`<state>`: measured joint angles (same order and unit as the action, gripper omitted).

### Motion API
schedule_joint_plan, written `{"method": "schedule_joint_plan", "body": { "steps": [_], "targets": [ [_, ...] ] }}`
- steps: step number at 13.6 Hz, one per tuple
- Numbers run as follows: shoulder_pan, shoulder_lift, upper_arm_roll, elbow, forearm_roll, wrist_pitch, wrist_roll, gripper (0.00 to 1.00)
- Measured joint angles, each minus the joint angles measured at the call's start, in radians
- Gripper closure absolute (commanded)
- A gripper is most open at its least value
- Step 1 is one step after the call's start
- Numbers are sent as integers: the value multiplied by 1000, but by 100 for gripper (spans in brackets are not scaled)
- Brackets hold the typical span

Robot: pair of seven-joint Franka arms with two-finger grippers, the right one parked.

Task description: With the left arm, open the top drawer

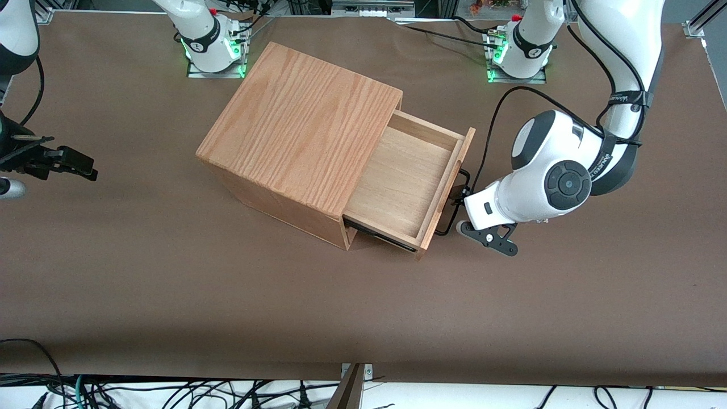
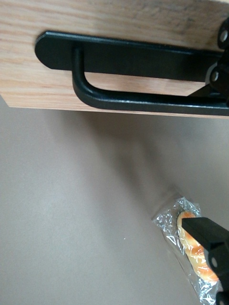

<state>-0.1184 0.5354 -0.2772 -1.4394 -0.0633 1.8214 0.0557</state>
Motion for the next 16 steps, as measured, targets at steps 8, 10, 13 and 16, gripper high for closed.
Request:
{"method": "schedule_joint_plan", "body": {
  "steps": [8,10,13,16],
  "targets": [
    [0,-1,-1,1,1,-4,-1,0],
    [0,-1,-1,4,-1,-10,-2,0],
    [0,-2,1,6,-7,-19,-2,0],
    [1,-23,3,13,-64,-75,3,0]
  ]
}}
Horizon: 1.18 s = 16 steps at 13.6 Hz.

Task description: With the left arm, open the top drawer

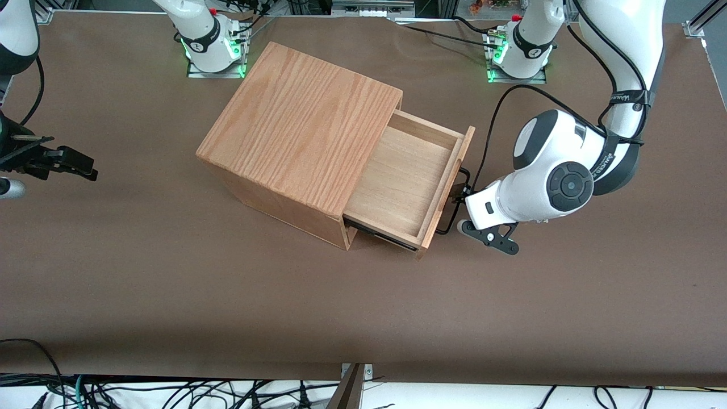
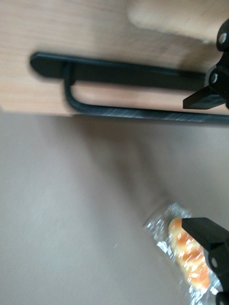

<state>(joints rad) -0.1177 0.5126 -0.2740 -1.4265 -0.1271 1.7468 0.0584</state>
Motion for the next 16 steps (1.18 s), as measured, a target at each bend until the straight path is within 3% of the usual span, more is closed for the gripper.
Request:
{"method": "schedule_joint_plan", "body": {
  "steps": [5,9,11,16],
  "targets": [
    [0,-95,0,5,-119,-71,1,0],
    [56,-110,16,89,-122,-198,5,0],
    [101,-135,25,120,-70,-242,8,0],
    [134,-197,23,125,208,-258,10,0]
  ]
}}
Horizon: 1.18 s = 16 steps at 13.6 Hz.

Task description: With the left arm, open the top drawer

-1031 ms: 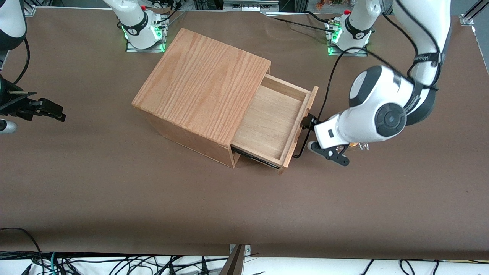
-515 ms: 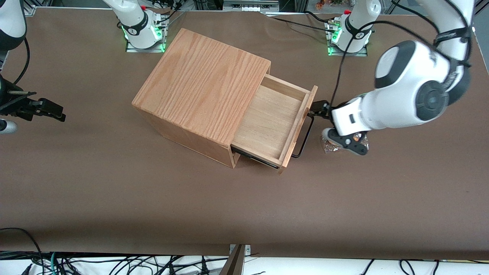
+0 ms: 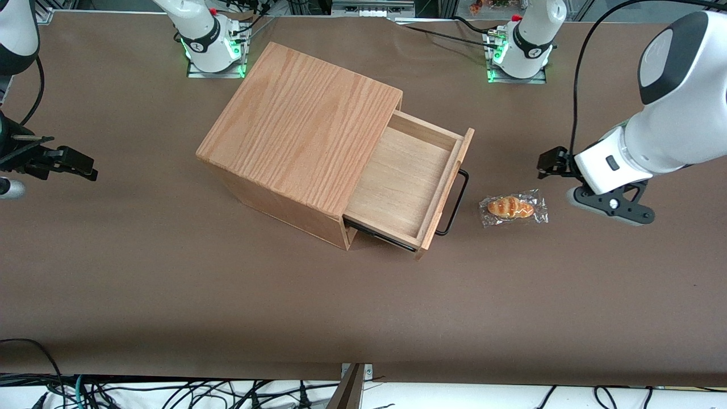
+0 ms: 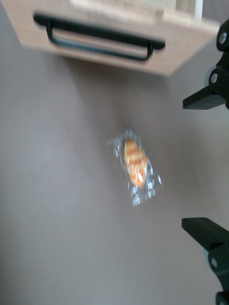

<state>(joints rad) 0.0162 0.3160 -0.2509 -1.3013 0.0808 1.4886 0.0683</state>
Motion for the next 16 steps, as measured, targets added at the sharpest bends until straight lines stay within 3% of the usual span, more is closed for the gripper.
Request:
{"method": "schedule_joint_plan", "body": {
  "steps": [2,7,11,16],
  "targets": [
    [-1,-14,0,0,40,-13,0,0],
    [39,-42,15,-16,36,13,0,0],
    [19,-188,133,-221,-60,164,-10,0],
    [-4,-293,160,-377,-65,190,-78,0]
  ]
}}
